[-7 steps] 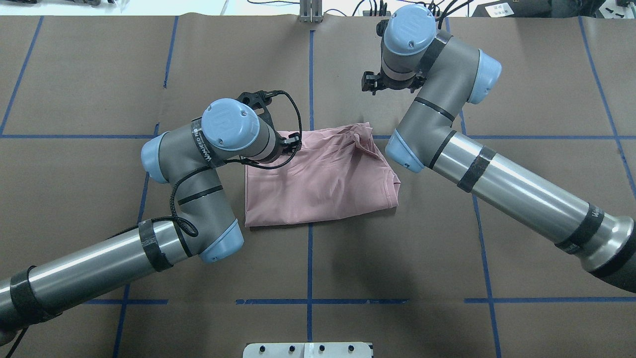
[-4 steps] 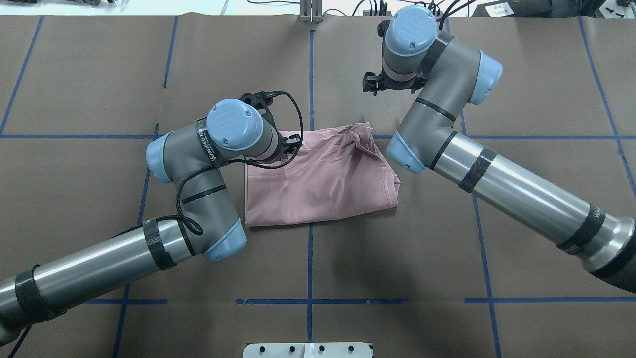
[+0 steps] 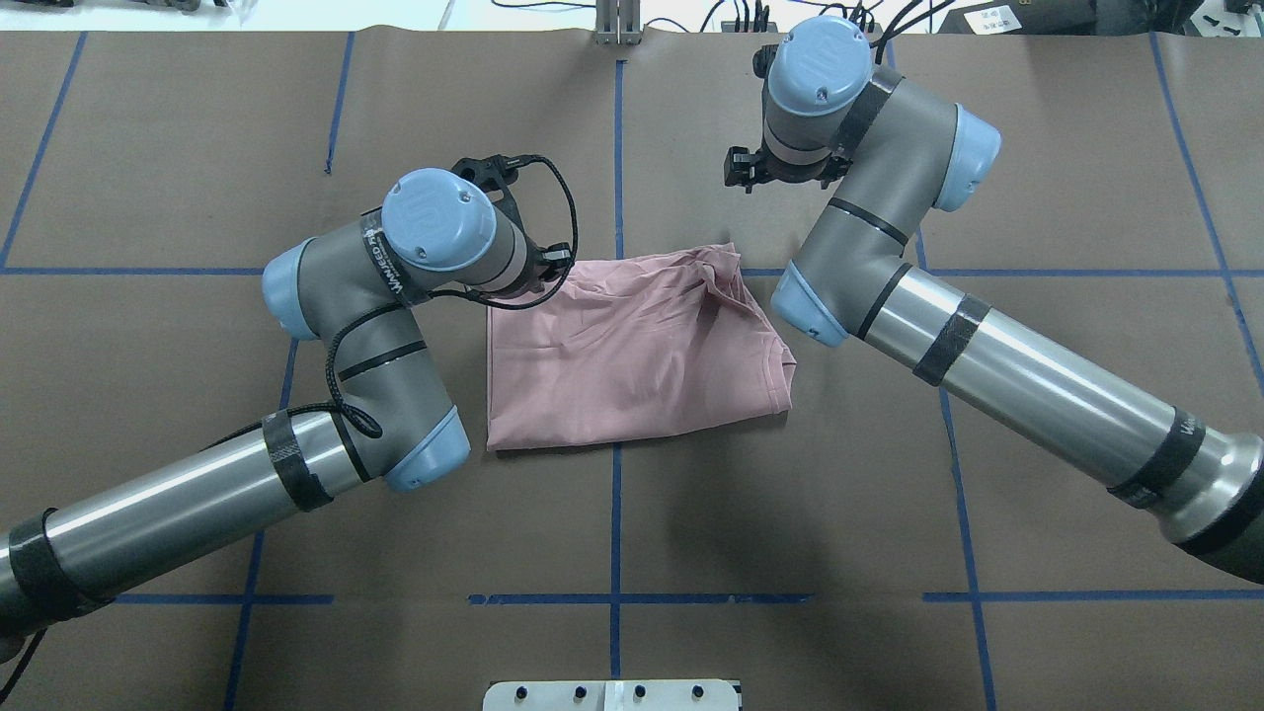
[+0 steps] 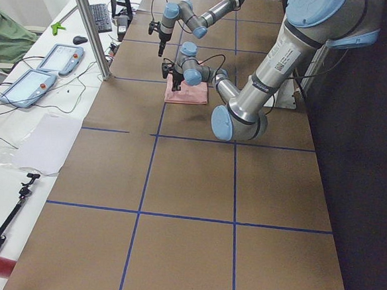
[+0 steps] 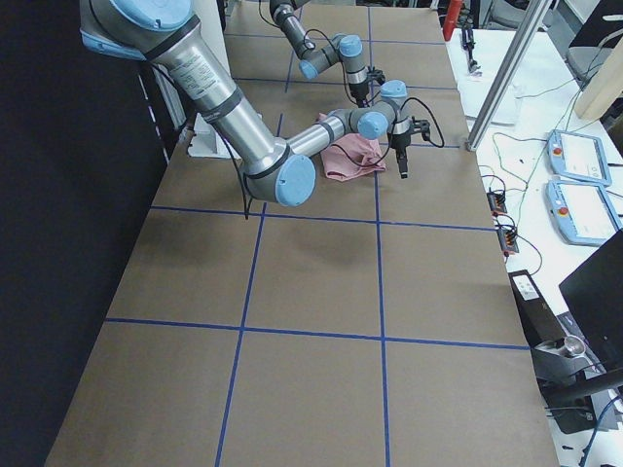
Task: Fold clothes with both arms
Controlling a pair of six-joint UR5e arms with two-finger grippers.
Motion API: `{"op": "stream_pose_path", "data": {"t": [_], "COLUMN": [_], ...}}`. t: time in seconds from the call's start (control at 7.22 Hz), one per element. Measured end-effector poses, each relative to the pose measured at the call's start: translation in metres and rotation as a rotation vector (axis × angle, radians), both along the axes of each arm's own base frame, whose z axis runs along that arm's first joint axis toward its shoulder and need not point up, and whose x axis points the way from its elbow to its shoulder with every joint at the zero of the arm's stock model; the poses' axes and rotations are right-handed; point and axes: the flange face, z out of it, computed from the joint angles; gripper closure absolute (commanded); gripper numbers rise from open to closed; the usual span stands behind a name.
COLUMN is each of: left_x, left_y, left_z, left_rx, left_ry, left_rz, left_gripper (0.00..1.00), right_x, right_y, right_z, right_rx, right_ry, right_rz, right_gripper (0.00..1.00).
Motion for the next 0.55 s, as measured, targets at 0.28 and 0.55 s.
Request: {"op": "stream_pose_path", "data": {"t": [0.28, 0.55], "left_x": [-0.009, -0.02], "left_y": [-0.005, -0.011], "left_z": [0.013, 0.013], "left_rx": [0.027, 0.093], "left_ry": [-0.006, -0.03], "left_rz": [0.007, 0.047], "left_gripper": [0.42, 0.0], "right_x": [0.0, 0.011], "right_y": [0.0, -0.002], "right_z": [-0.001, -0.003], "right_rx": [0.001, -0.005], "right_ry": [-0.001, -0.02], "right_rz": [0.0, -0.014], "right_gripper": [0.0, 0.0]}}
